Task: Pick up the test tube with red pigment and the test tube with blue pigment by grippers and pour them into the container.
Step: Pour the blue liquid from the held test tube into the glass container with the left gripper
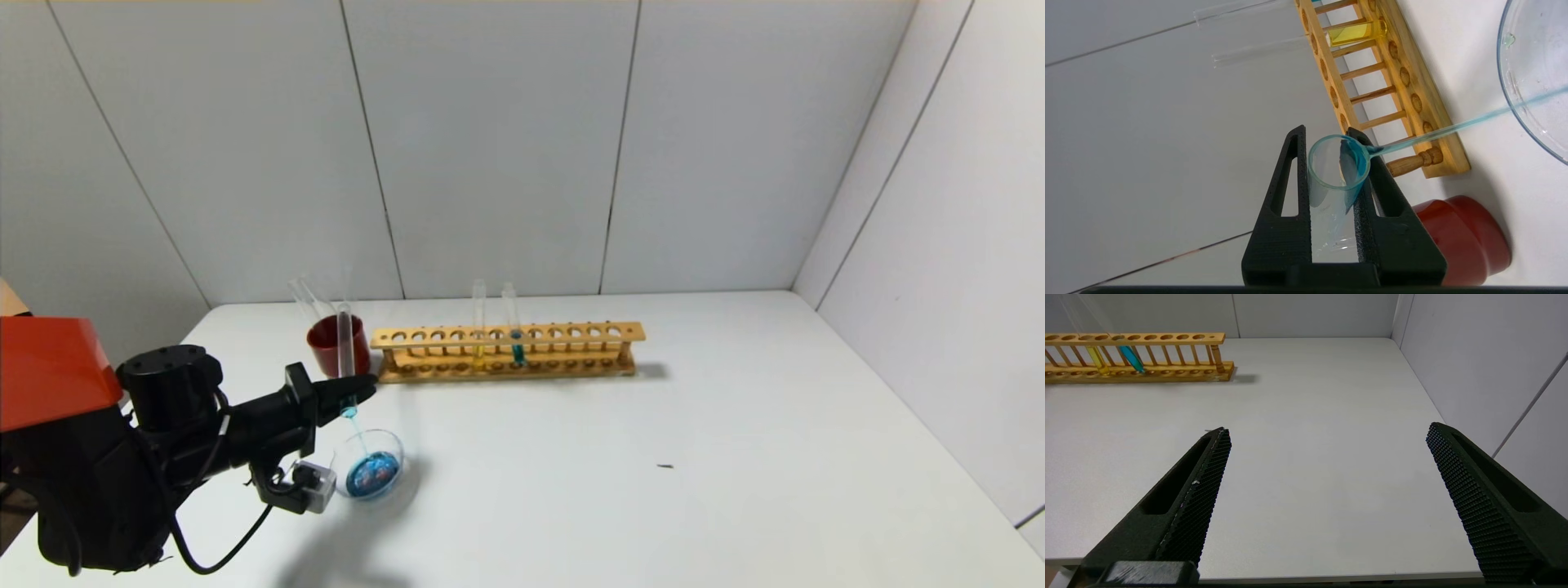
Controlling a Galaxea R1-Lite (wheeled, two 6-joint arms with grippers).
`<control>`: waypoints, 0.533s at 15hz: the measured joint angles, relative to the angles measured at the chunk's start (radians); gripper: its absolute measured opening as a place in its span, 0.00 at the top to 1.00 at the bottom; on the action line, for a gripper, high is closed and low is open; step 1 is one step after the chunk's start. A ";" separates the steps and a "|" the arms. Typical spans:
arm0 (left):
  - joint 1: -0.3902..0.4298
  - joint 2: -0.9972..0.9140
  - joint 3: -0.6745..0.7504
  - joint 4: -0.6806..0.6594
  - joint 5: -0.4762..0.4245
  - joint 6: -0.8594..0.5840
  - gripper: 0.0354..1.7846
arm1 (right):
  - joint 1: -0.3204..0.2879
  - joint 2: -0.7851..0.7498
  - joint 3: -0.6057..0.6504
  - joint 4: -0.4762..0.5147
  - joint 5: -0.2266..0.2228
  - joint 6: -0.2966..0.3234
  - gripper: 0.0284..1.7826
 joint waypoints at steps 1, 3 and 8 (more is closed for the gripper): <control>0.000 0.001 0.002 0.000 0.000 0.023 0.83 | 0.000 0.000 0.000 0.000 0.000 0.000 0.02; 0.000 0.000 0.010 0.000 -0.002 0.072 0.83 | 0.000 0.000 0.000 0.000 0.000 0.000 0.02; 0.000 -0.037 0.022 0.000 -0.003 0.195 0.83 | 0.000 0.000 0.000 0.000 0.000 0.000 0.02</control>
